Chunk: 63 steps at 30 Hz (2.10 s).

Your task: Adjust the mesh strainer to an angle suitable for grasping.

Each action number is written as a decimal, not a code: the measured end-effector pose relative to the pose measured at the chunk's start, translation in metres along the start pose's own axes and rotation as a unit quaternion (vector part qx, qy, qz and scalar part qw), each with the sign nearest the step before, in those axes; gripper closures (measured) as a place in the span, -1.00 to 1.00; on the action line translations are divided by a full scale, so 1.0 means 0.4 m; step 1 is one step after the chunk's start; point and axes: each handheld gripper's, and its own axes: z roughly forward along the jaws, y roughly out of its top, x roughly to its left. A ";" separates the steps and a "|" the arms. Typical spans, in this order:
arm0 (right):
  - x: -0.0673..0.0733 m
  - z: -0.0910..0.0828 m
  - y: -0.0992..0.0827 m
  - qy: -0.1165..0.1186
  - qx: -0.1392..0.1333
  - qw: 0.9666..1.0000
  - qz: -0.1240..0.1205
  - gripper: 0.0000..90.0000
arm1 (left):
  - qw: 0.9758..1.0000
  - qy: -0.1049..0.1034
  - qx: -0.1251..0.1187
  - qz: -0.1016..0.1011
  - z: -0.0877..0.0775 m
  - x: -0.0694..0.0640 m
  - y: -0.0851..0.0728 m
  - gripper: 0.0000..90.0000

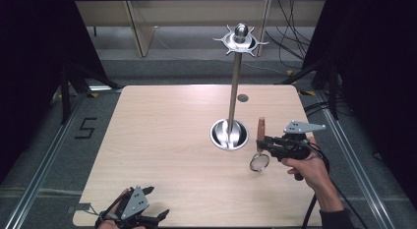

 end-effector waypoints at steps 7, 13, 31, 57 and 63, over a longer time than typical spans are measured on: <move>0.009 -0.008 0.044 -0.009 -0.024 1.000 -0.005 0.57 | 1.000 -0.002 -0.006 -0.005 0.002 0.000 -0.001 -0.66; 0.017 -0.019 0.094 0.002 -0.051 0.999 -0.020 0.57 | 1.000 -0.002 0.001 0.002 -0.001 0.004 -0.001 -0.66; 0.037 -0.040 0.196 0.003 -0.085 0.995 -0.043 0.57 | 1.000 -0.005 -0.002 -0.010 0.001 0.003 -0.001 -0.66; 0.045 -0.056 0.381 0.001 -0.106 0.993 -0.045 0.57 | 1.000 -0.011 -0.005 -0.022 0.003 -0.002 -0.001 -0.66; 0.034 -0.048 0.394 -0.005 -0.092 0.995 -0.041 0.57 | 1.000 -0.004 0.006 -0.001 0.000 0.005 0.000 -0.66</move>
